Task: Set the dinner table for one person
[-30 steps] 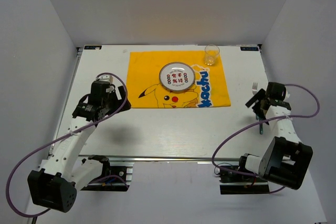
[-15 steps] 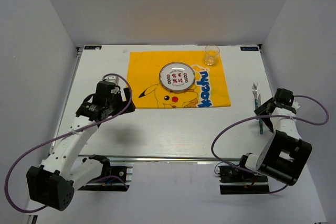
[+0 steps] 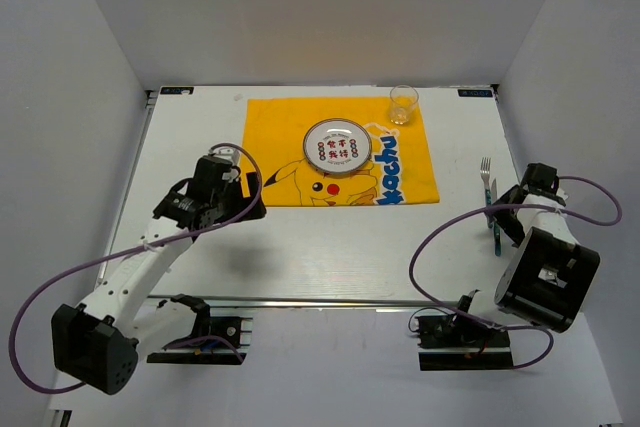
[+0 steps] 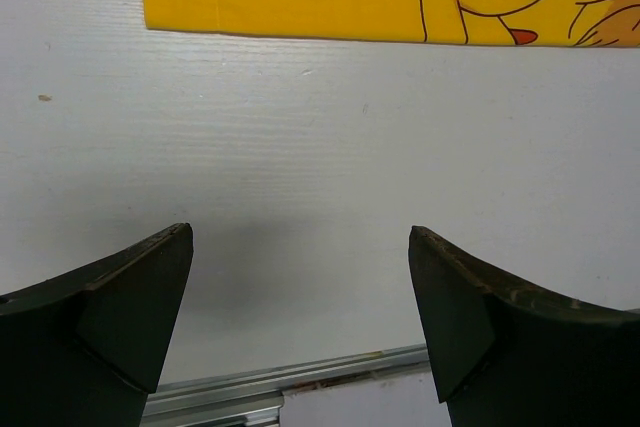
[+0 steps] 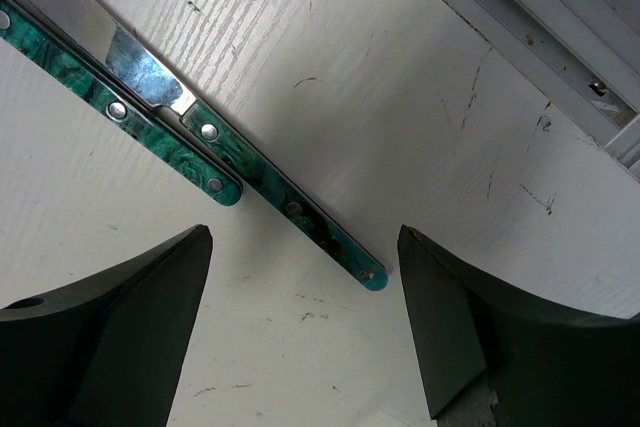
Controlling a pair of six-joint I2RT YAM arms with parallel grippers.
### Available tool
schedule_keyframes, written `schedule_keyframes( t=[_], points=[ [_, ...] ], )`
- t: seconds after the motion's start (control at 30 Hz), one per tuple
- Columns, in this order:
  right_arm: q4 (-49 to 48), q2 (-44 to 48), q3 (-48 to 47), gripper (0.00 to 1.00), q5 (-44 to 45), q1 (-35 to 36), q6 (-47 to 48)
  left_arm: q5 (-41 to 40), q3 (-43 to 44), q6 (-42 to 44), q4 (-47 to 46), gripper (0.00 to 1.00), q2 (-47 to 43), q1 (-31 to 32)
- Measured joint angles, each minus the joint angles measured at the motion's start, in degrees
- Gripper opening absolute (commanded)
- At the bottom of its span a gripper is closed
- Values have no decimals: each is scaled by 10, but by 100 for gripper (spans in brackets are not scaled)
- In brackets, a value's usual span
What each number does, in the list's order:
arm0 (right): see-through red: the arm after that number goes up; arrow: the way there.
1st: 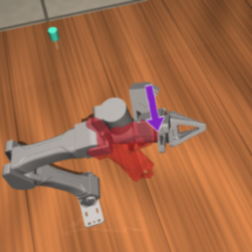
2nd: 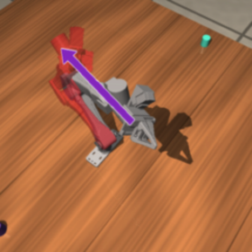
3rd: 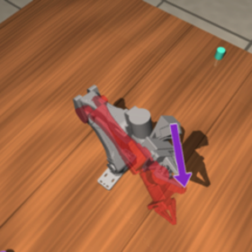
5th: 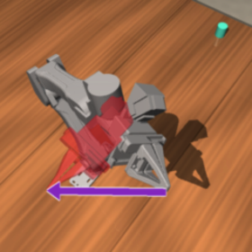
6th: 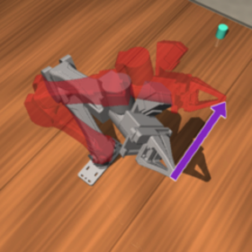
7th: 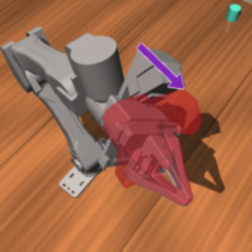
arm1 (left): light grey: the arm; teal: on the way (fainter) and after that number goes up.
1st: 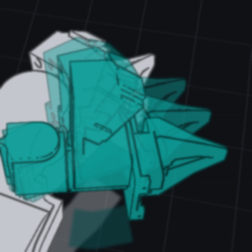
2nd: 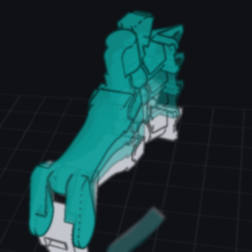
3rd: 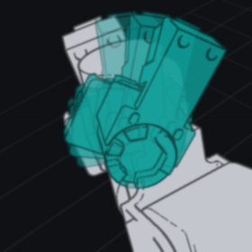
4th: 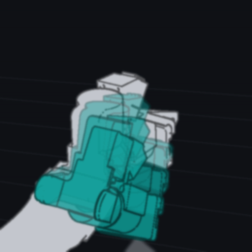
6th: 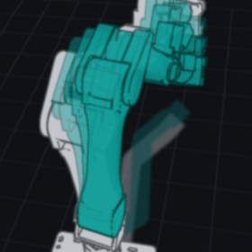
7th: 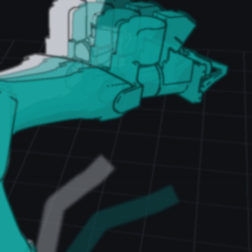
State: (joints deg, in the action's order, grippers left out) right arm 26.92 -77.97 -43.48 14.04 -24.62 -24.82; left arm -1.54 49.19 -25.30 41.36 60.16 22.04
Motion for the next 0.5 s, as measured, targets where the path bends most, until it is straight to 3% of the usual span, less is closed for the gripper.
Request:
schedule_keyframes(
  t=[0.5],
  points=[
    [-15, -31, -14, 79, 19, 13, 10, -4, 0, 0, -3, 98, -66, 19]
  ],
)
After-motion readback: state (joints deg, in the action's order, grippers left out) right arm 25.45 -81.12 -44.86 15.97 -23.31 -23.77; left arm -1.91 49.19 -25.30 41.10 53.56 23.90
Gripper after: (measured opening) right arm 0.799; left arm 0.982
